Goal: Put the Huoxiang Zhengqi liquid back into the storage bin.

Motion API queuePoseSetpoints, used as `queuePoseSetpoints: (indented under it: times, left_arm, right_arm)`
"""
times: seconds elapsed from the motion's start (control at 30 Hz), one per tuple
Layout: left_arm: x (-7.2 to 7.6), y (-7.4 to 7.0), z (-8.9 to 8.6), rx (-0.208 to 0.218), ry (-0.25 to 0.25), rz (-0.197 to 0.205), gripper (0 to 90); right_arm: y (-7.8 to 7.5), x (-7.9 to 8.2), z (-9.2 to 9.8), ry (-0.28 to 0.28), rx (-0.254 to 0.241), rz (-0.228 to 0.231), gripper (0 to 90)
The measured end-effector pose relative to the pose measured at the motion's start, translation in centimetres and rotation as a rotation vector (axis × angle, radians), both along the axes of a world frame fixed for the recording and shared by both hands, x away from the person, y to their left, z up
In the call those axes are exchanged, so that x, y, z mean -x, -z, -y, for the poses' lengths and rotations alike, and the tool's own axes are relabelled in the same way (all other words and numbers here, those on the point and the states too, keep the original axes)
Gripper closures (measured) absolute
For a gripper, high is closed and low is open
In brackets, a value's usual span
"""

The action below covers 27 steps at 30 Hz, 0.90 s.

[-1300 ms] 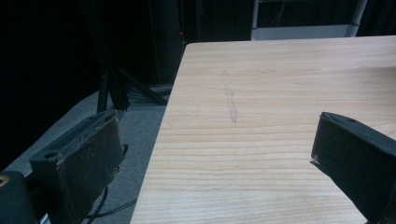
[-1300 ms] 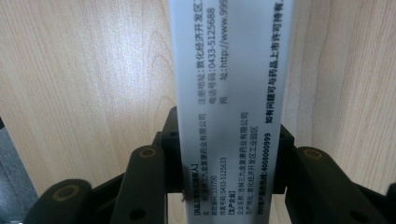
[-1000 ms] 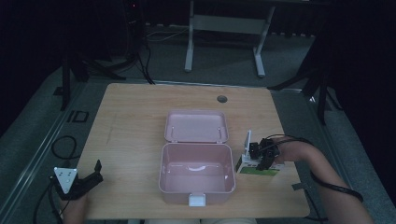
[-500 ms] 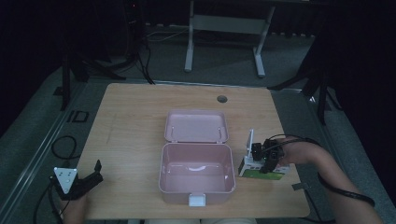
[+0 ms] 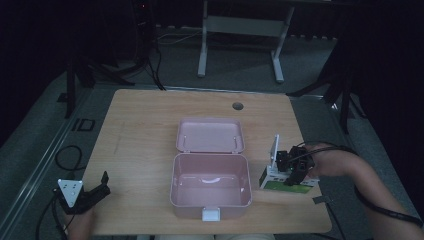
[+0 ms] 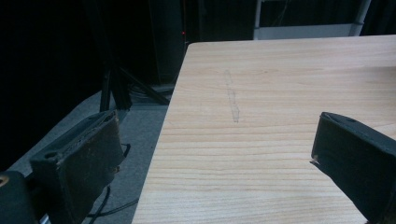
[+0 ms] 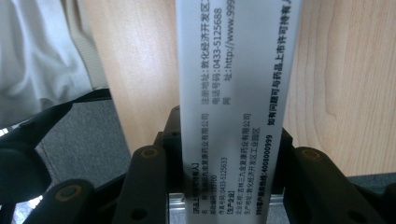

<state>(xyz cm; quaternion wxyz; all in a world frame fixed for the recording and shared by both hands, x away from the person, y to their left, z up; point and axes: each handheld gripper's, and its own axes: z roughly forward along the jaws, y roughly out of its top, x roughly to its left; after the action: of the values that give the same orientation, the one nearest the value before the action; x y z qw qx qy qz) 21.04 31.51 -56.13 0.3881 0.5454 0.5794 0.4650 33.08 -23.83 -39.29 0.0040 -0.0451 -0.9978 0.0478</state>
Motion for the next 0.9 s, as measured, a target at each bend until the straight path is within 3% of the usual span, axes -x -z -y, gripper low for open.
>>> queuePoseSetpoints:
  times: [0.4, 0.63, 0.9]
  left_arm:
    - [0.0, 0.0, 0.0, 0.001, -0.003, 0.000, 2.2]
    - [0.0, 0.0, 0.0, 0.003, -0.001, 0.000, 2.2]
    - [0.0, 0.0, -0.1, 0.005, 0.000, -0.001, 2.2]
  right_arm:
    - [-3.5, 1.1, -1.1, -0.007, 0.017, 0.013, 63.0]
    - [-6.2, 1.3, -2.4, -0.004, -0.009, 0.039, 63.0]
    - [-7.1, 1.3, -4.7, -0.024, -0.007, 0.037, 63.0]
